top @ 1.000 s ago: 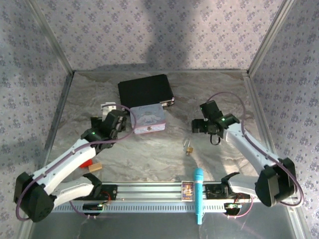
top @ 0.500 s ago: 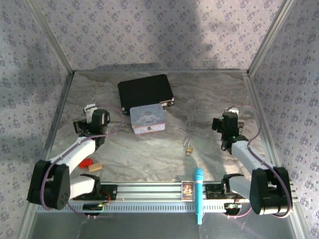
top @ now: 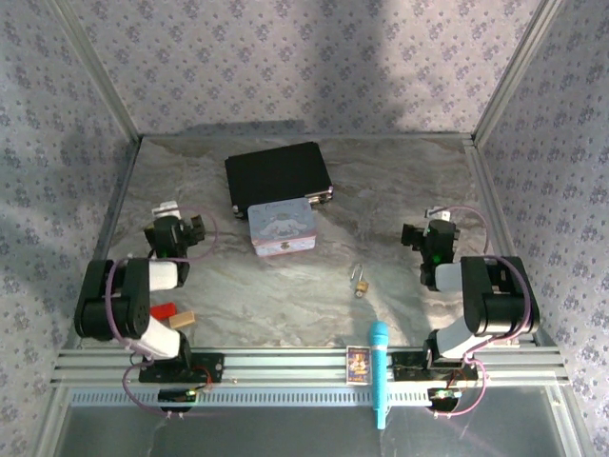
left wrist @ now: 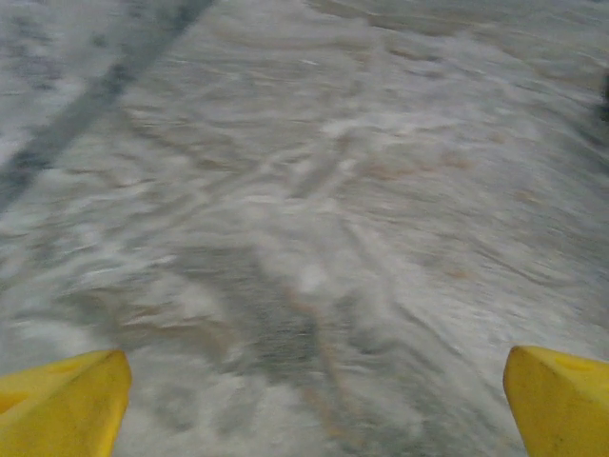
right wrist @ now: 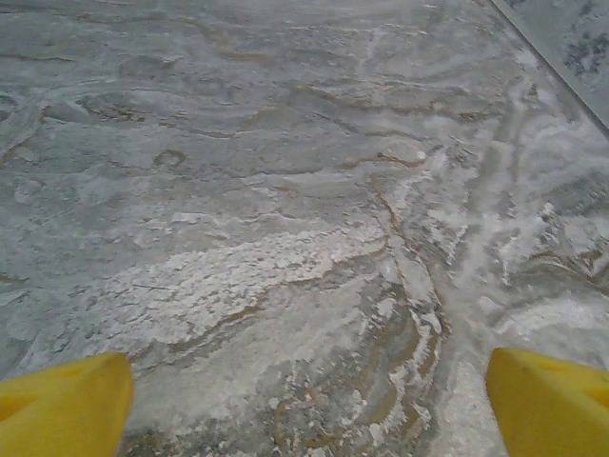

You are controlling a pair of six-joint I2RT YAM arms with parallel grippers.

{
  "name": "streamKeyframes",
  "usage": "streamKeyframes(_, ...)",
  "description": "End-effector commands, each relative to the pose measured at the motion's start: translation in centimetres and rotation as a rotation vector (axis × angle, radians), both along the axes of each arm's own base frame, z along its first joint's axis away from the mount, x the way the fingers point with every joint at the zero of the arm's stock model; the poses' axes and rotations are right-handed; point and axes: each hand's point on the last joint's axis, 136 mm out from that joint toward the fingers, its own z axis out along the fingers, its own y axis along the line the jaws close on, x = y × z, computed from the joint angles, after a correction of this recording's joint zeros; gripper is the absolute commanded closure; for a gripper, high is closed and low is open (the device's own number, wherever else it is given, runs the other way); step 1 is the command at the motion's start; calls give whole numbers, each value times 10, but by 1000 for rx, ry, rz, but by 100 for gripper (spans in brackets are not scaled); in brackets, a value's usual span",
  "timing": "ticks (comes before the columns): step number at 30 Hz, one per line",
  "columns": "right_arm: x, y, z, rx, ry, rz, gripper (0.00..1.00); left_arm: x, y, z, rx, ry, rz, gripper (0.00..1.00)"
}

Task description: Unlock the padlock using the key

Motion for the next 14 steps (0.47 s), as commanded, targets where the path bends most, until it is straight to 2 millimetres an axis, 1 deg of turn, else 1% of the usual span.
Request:
streamKeyframes(1,18,8,25,-10,-88,58,1,16,-37,17,9,-76,-219,0)
streamKeyframes(2,18,9,25,-12,-82,59,1,17,-33,17,3,-87,-197,0)
streamKeyframes(3,18,9,25,-9,-82,63,1,15,-30,14,-2,-50,-181,0)
streamKeyframes(5,18,10,24,-8,-77,68,1,16,-29,16,4,-72,-177,0)
streamKeyframes(11,19,10,23,7,-73,83,1,16,-30,16,6,-61,-176,0)
streamKeyframes(14,19,14,23,6,-71,101,1,16,-30,16,6,-62,-175,0)
